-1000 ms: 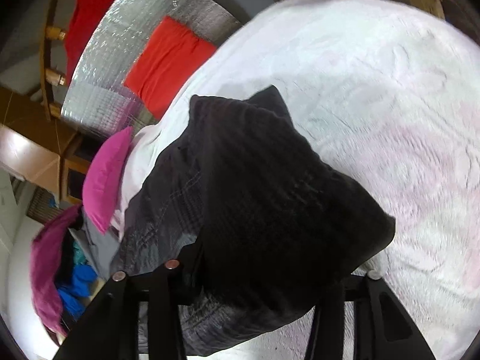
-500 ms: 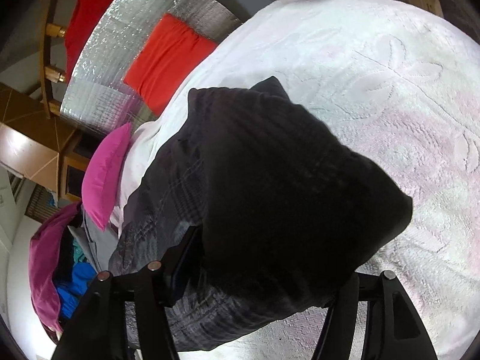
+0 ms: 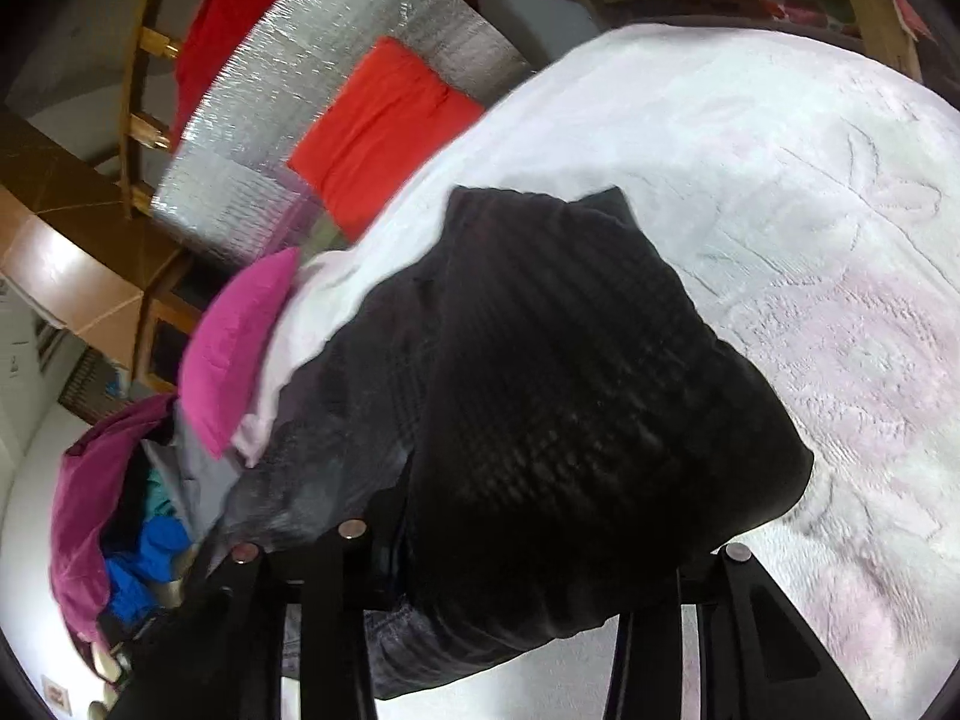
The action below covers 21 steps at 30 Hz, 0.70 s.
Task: Fold large clothes
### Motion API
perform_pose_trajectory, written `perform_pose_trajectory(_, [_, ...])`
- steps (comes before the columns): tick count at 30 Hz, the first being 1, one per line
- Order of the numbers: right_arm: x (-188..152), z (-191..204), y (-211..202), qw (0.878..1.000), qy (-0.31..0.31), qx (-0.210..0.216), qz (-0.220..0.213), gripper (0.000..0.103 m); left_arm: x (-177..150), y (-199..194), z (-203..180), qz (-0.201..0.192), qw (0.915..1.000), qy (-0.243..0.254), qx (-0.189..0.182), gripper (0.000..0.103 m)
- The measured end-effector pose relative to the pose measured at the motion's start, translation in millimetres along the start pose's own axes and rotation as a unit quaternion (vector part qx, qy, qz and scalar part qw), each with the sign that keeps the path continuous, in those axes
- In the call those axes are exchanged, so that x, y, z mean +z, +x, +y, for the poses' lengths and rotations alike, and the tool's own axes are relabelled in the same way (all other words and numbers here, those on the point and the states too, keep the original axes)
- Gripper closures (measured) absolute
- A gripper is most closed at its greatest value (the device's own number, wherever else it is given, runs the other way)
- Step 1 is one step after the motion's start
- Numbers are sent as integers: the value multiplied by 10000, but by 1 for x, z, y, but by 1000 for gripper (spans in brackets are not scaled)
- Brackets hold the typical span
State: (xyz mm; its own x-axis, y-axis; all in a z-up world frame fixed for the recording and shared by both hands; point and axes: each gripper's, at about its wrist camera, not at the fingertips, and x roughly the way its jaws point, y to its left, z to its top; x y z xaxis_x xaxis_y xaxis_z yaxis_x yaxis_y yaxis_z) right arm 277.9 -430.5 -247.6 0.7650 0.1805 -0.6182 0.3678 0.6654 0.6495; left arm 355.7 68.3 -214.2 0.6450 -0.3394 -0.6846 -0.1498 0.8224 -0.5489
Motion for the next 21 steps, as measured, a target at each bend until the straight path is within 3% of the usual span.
perform_pose_trajectory(1, [0,-4,4,9999,60,-51,63,57,-6,6,2,169,9994,79,291,71])
perform_pose_trajectory(3, [2,-11,7,9995,255,-8,186,46,-11,7,6,311,9981,166,501,63])
perform_pose_trajectory(7, [5,-28,-10,9968,716,163,326,41,-9,-11,18,292,9991,51,315,54])
perform_pose_trajectory(9, [6,-38,-23,9956,875,244,246,39,-9,-22,25,196,9994,-3,280,47])
perform_pose_trajectory(13, [9,-52,-34,9932,1076,325,291,37,-9,-47,27,-277,9992,47,291,44])
perform_pose_trajectory(15, [8,-56,-40,9913,1215,423,262,37,-6,-50,27,-442,9983,138,346,35])
perform_pose_trajectory(18, [7,-67,-42,9854,1585,560,282,37,-4,-31,23,-178,9994,129,270,35])
perform_pose_trajectory(21, [6,-72,-37,9850,1629,450,349,42,-6,-8,19,104,9971,236,710,35])
